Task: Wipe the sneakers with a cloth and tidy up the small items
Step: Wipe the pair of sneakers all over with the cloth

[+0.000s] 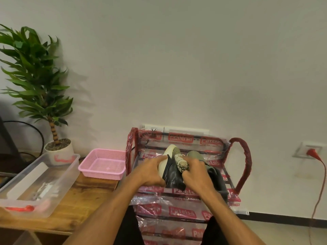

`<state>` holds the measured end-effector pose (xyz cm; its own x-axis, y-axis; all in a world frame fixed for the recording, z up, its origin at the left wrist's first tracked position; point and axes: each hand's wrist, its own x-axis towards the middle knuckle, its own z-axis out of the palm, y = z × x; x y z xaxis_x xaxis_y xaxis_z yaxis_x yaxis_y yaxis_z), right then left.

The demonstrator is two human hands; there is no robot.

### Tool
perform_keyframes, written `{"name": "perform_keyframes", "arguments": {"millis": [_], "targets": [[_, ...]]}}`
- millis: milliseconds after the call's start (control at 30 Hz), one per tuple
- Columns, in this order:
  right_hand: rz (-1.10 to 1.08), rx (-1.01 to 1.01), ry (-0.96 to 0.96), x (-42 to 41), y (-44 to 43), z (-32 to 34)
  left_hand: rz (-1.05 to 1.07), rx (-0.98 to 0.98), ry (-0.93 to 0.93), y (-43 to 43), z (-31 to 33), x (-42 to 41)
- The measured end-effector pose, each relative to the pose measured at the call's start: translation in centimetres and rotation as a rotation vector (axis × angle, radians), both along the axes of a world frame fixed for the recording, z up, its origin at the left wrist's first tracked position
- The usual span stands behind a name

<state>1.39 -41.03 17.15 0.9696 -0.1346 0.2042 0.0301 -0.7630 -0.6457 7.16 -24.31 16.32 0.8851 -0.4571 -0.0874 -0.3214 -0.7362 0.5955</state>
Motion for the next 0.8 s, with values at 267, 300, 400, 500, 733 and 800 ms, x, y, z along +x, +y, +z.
{"name": "perform_keyframes", "arguments": {"millis": [267,300,400,500,733,800], "targets": [[0.004,-0.032,-0.193,0.6,-1.1,3.1,0.089,-0.239,-0.085,-0.9,4.8,1.1],[0.02,-0.047,-0.17,0.6,-1.0,2.9,0.097,-0.267,-0.073,-1.1,4.6,0.9],[0.03,-0.017,-0.135,1.0,-0.8,2.6,0.115,-0.289,-0.135,-1.8,4.1,0.3],[0.02,0.001,-0.137,1.7,-1.0,2.7,0.067,-0.233,-0.19,-1.9,4.3,0.0],[-0.005,-0.004,-0.127,2.1,-0.8,3.2,-0.103,0.205,-0.493,-2.2,2.9,0.2],[0.004,-0.004,-0.121,2.1,-0.9,3.6,-0.108,0.21,-0.591,-2.1,2.3,0.7]]}}
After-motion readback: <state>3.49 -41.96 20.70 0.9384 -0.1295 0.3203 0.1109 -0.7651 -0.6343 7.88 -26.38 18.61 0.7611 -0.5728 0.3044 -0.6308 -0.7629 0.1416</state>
